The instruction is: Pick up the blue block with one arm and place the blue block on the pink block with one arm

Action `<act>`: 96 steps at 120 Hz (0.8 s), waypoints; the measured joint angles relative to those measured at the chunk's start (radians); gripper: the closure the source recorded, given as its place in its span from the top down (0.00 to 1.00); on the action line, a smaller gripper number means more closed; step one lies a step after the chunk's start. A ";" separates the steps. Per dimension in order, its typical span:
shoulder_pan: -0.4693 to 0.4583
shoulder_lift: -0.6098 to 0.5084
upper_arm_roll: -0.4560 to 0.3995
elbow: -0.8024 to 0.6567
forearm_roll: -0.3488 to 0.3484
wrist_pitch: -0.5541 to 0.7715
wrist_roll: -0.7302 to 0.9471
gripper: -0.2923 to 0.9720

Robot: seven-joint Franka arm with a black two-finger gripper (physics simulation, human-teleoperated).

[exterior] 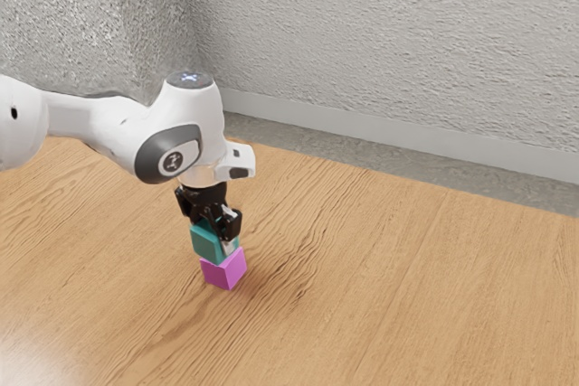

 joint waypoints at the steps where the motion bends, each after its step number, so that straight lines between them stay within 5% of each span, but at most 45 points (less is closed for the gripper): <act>1: 0.001 0.003 0.000 0.001 0.000 0.001 0.003 0.48; 96: 0.033 0.052 0.005 -0.001 -0.033 0.101 0.001 0.49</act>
